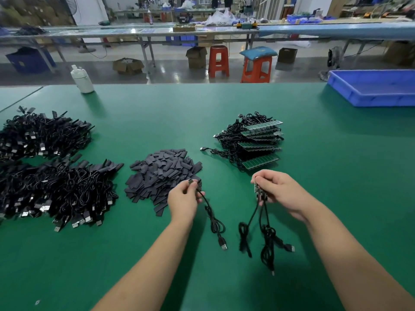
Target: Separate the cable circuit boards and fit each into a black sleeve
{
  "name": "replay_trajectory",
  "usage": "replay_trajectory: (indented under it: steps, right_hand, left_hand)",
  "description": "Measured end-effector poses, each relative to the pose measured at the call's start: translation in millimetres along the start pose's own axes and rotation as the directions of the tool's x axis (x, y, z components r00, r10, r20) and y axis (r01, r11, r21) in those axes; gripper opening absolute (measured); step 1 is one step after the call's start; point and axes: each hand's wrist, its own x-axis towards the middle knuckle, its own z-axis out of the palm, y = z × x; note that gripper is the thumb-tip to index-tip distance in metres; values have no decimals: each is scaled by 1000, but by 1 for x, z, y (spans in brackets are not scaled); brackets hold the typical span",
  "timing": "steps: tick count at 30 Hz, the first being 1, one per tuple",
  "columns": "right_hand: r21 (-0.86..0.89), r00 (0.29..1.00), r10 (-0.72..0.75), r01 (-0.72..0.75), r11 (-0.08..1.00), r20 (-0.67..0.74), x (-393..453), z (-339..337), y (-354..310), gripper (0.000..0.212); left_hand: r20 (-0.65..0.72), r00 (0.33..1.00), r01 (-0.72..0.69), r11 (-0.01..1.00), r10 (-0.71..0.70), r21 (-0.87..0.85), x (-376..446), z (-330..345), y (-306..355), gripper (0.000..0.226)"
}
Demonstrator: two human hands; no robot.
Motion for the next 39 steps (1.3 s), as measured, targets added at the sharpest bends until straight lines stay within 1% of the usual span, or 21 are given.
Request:
replay_trajectory:
  steps: [2,3,5,7,9,12,13,15,16,17,18,19,20,21,23,27,31,34,35,37,39]
  right_hand:
    - [-41,999,13,-14,999,-34,2,-9,2,16]
    - [-106,998,21,-26,994,-52,4,-13,3,17]
    - [-377,996,10,-44,925,-91,12,-16,6,19]
    - [-615,993,-44,-30,788,-105,22,-12,12,19]
    - [-688,991,-65,-32,725,-115,33,-4,18,21]
    - [-728,989,-21,-94,679,-147,46,9,28,39]
    - [-764,984,-41,-109,637,-175,48,13,32,44]
    - [-817,966,-156,-83,570,-207,50,24,34,45]
    - [-803,958,-201,-45,595,-203,50,32,34,41]
    - [-734,962,-193,-10,679,-192,49,42,32,36]
    - [-598,980,-118,-3,801,-163,48,52,30,34]
    - [-397,996,0,-35,917,-88,45,64,28,35]
    - [-183,995,103,-99,978,10,43,75,27,37]
    - [-22,982,168,-167,986,90,41,86,28,36]
    - [139,976,157,-179,974,152,37,105,35,27]
    - [154,997,56,-64,986,57,32,130,49,14]
    - [299,987,156,-140,944,-30,34,143,57,10]
    - [219,981,185,-167,961,-62,34,146,62,10]
    - [215,977,202,-183,959,-68,35,145,63,9]
    - [228,971,229,-206,951,-76,38,141,67,11]
    - [225,969,233,-211,951,-77,39,134,70,18]
  left_hand:
    - [29,1000,5,1000,-5,6,3,-9,2,16]
    - [67,998,10,1000,-11,23,3,-12,3,16]
    - [191,981,14,998,-26,64,2,-19,5,18]
    - [312,950,-2,995,-29,100,0,-21,6,19]
    - [362,932,-55,987,-3,149,-4,-21,7,15]
    - [336,939,-174,948,78,267,-8,-19,8,10]
    - [333,938,-200,936,97,289,-8,-19,8,12]
    - [346,934,-190,940,85,283,-10,-20,10,12]
    - [359,932,-164,948,58,271,-11,-21,11,11]
    - [371,928,-146,953,39,266,-11,-22,12,10]
    - [379,925,-142,952,30,270,-11,-23,12,9]
    - [383,923,-143,951,28,276,-12,-23,12,8]
    - [388,921,-146,951,31,271,-12,-23,13,7]
    - [393,919,-142,956,30,257,-12,-24,13,6]
    - [394,919,-114,969,20,218,-12,-25,13,5]
    - [370,929,-99,969,9,225,-9,-30,9,6]
    - [306,952,-91,947,-8,309,-2,-35,-3,5]
    - [245,968,-164,886,59,434,5,-40,-12,4]
    - [213,971,-204,839,108,505,9,-44,-16,3]
    - [139,960,-270,682,242,680,15,-57,-22,5]
    - [77,940,-254,532,333,807,21,-72,-29,13]
